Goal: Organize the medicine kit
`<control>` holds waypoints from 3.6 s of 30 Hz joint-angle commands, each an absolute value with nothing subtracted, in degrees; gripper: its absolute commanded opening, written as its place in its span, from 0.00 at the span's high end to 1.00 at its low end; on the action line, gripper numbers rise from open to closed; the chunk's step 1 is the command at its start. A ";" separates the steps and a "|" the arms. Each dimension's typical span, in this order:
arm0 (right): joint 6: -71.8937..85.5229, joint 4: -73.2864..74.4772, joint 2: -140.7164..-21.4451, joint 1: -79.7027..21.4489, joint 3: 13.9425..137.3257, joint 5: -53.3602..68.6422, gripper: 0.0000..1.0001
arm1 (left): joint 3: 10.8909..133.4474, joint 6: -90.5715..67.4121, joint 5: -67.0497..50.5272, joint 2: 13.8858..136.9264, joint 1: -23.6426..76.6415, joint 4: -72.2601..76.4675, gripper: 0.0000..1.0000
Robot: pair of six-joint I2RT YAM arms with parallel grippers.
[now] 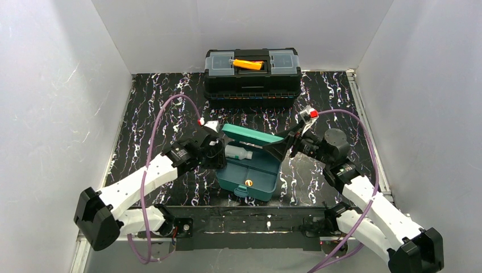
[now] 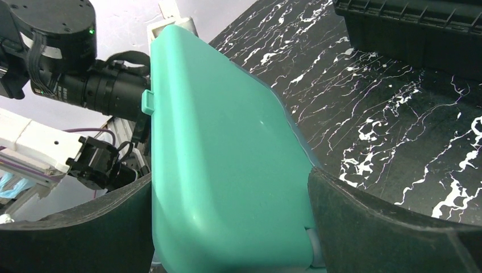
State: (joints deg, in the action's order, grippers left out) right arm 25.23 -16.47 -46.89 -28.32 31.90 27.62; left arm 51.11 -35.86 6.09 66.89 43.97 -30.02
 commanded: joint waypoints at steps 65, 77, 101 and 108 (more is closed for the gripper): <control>30.13 13.31 -35.65 -63.77 36.13 -1.24 0.06 | 69.75 -23.65 1.62 68.37 40.98 -29.78 0.11; 40.40 31.51 -29.56 -65.78 40.69 -8.84 0.08 | 78.65 -18.37 -10.73 83.19 37.11 -25.50 0.12; 50.46 27.37 -37.46 -70.01 32.26 -8.36 0.13 | 75.99 -16.28 -20.89 92.06 34.89 -29.52 0.32; 54.42 24.75 -41.21 -71.62 31.04 -20.58 0.13 | 72.37 -18.91 -19.47 89.75 32.07 -31.47 0.38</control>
